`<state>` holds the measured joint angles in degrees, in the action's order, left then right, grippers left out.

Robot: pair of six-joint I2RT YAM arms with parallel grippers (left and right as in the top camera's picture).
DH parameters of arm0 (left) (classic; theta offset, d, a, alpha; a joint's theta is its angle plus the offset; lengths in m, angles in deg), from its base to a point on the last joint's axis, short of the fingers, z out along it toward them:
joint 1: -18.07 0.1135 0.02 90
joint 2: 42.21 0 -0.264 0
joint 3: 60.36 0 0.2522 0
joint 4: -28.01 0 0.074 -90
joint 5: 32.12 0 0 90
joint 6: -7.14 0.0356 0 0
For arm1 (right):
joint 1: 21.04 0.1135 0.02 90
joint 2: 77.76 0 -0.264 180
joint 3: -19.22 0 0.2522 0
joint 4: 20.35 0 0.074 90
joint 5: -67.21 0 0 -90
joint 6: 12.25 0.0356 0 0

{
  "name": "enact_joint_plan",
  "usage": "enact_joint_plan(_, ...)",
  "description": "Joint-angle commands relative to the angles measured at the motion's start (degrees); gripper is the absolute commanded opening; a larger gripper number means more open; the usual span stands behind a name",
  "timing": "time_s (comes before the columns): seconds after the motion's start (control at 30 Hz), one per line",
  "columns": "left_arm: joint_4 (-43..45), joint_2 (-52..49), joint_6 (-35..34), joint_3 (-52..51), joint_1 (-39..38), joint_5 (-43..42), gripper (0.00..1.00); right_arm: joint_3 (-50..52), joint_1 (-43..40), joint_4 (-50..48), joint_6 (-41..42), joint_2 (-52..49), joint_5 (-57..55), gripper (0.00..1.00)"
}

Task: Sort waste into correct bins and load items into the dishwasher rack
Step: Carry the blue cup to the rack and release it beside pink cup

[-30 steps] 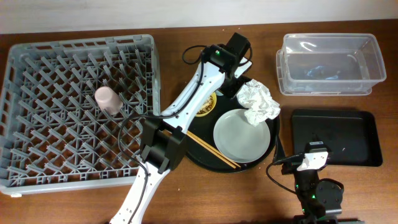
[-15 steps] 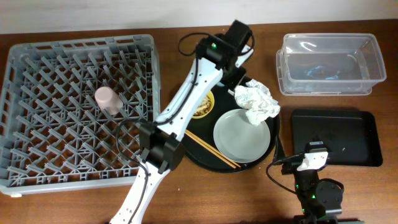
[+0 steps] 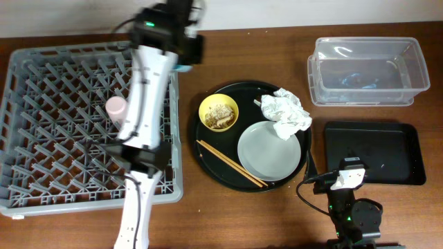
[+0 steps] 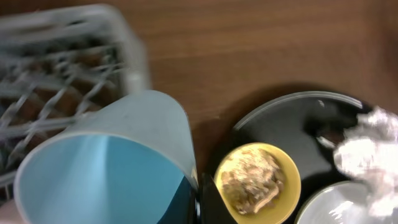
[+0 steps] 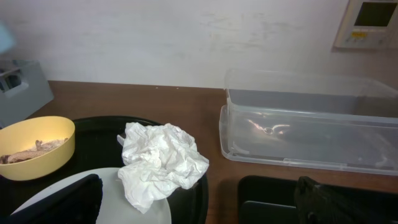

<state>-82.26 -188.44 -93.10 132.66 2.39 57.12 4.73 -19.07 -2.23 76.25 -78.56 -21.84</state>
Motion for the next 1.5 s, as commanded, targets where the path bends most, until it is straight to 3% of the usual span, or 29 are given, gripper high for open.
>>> enact_joint_plan(0.0,-0.2,3.5,-6.1,0.6,11.3,-15.0,0.01,0.4,0.3,0.1,0.2,0.4,-0.1,0.99)
enact_joint_plan(0.07,-0.2,3.5,-8.3,-0.3,19.7,-26.0,0.01,0.4,0.3,0.1,0.2,0.4,-0.1,0.98)
enact_joint_plan(0.17,-0.2,3.5,-8.1,-2.8,29.1,-35.4,0.01,0.4,0.3,0.1,0.2,0.4,-0.1,0.99)
enact_joint_plan(0.5,-0.2,3.5,1.1,-16.7,46.2,-65.5,0.01,0.4,0.3,0.1,0.2,0.4,-0.1,0.99)
enact_joint_plan(0.93,5.3,3.5,5.6,-38.5,52.5,-66.1,0.02,0.4,0.3,0.1,0.2,0.4,-0.1,0.99)
enact_joint_plan(1.07,5.6,3.5,5.6,-44.7,54.1,-66.0,0.15,0.4,0.3,0.1,0.2,0.4,-0.1,0.99)
enact_joint_plan(1.17,5.5,3.5,5.6,-45.6,54.8,-64.7,0.23,0.4,0.3,0.1,0.2,0.4,-0.1,0.99)
enact_joint_plan(1.33,4.3,3.6,5.9,-43.9,56.3,-63.8,0.27,0.4,0.3,0.1,0.2,0.4,-0.1,0.99)
enact_joint_plan(1.47,3.0,4.4,5.8,-39.6,57.4,-54.2,0.36,0.4,0.3,0.1,0.2,0.4,-0.1,0.99)
